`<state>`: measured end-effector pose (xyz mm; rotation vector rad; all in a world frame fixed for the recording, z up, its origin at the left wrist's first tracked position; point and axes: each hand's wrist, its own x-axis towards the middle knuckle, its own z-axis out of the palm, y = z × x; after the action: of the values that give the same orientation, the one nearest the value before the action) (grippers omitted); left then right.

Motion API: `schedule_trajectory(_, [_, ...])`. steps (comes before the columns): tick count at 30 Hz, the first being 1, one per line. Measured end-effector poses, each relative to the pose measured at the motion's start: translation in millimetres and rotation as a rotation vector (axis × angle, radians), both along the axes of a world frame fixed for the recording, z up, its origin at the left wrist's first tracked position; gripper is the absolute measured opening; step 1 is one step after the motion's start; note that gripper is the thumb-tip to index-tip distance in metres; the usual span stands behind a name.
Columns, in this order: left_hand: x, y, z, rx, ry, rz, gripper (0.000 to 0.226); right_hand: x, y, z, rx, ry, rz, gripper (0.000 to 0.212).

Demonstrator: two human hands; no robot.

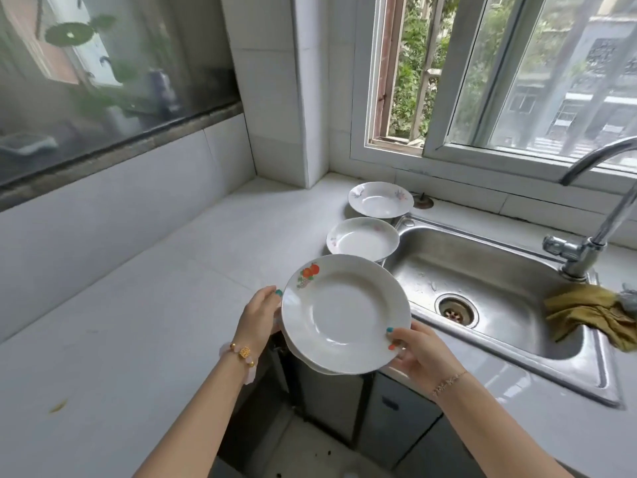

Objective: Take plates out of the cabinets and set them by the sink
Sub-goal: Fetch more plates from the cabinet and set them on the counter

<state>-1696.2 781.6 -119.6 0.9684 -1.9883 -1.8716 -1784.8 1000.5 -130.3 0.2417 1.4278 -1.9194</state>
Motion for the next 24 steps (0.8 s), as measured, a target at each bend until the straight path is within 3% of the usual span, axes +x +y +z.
schedule_trajectory(4, [-41, -12, -17, 0.137, -0.098, 0.041, 0.035, -38, -18, -16, 0.035, 0.001, 0.027, 0.03])
schedule_trajectory(8, [-64, -33, -28, 0.223, -0.124, 0.13, 0.021, -63, -43, -31, 0.055, -0.017, 0.05, 0.038])
schedule_trajectory(24, [-88, -157, -31, 0.307, -0.154, 0.234, 0.02, -96, -181, -55, 0.097, -0.061, 0.137, 0.041])
